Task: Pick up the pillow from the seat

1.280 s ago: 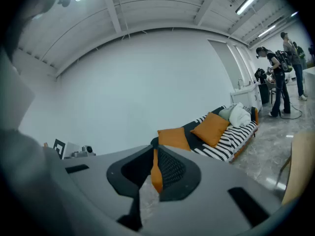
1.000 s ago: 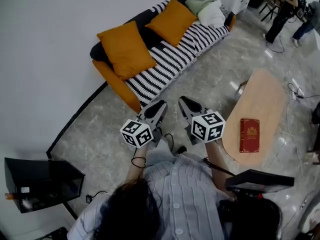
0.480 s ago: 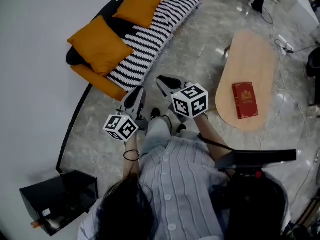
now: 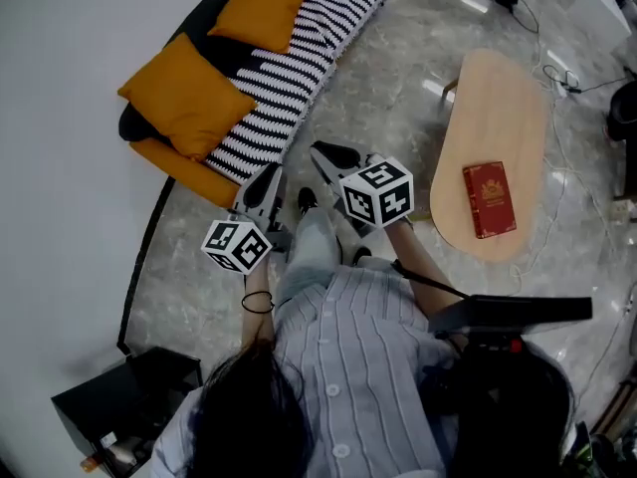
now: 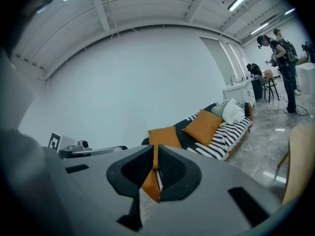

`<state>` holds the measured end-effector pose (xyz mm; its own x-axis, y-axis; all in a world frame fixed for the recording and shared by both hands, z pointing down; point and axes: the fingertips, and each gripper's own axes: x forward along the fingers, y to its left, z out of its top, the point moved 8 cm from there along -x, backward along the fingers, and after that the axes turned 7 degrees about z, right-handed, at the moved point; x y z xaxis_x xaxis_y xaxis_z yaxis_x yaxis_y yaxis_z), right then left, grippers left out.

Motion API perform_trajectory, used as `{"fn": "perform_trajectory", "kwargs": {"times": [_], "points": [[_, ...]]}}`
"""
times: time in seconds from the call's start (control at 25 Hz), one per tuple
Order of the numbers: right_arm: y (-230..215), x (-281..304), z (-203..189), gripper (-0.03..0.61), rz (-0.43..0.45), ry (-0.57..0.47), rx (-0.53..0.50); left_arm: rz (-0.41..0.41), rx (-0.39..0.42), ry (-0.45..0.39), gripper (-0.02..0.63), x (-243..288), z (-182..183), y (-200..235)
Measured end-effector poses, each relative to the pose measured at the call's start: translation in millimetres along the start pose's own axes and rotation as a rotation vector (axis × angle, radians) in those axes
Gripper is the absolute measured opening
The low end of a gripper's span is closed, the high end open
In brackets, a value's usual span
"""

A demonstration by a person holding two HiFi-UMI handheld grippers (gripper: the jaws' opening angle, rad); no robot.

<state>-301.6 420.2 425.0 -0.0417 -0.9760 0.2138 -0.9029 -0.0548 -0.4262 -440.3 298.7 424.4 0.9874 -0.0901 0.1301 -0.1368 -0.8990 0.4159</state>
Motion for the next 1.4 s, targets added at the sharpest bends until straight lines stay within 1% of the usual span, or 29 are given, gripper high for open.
{"fn": "perform_trajectory", "kwargs": {"times": [0.2,0.48,0.84,0.96,1.12,1.24,1.4], "points": [[-42.2,38.3,29.0,0.038,-0.061,-0.014,0.039,-0.03,0.002,0.028,0.049,54.1,29.2,42.8],[-87.4,110.0,82.6,0.038,-0.101,-0.073,0.123,-0.08,0.026,0.036,0.049,125.1,91.9,111.8],[-118.5,208.4,115.9,0.038,-0.144,-0.058,0.129,-0.12,0.009,0.047,0.049,184.8,138.8,206.1],[-123.7,234.8,123.5,0.038,-0.152,-0.053,0.124,-0.128,-0.002,0.04,0.049,198.3,149.7,231.8],[-126.3,262.1,129.7,0.038,-0.154,-0.021,0.108,-0.113,-0.044,0.033,0.049,208.8,157.2,261.7],[-130.6,268.9,132.1,0.038,-0.162,-0.008,0.111,-0.109,-0.072,0.036,0.049,214.1,156.6,271.4],[-144.5,277.0,135.7,0.038,-0.175,0.004,0.111,-0.112,-0.082,0.047,0.049,223.4,154.4,276.3]]}}
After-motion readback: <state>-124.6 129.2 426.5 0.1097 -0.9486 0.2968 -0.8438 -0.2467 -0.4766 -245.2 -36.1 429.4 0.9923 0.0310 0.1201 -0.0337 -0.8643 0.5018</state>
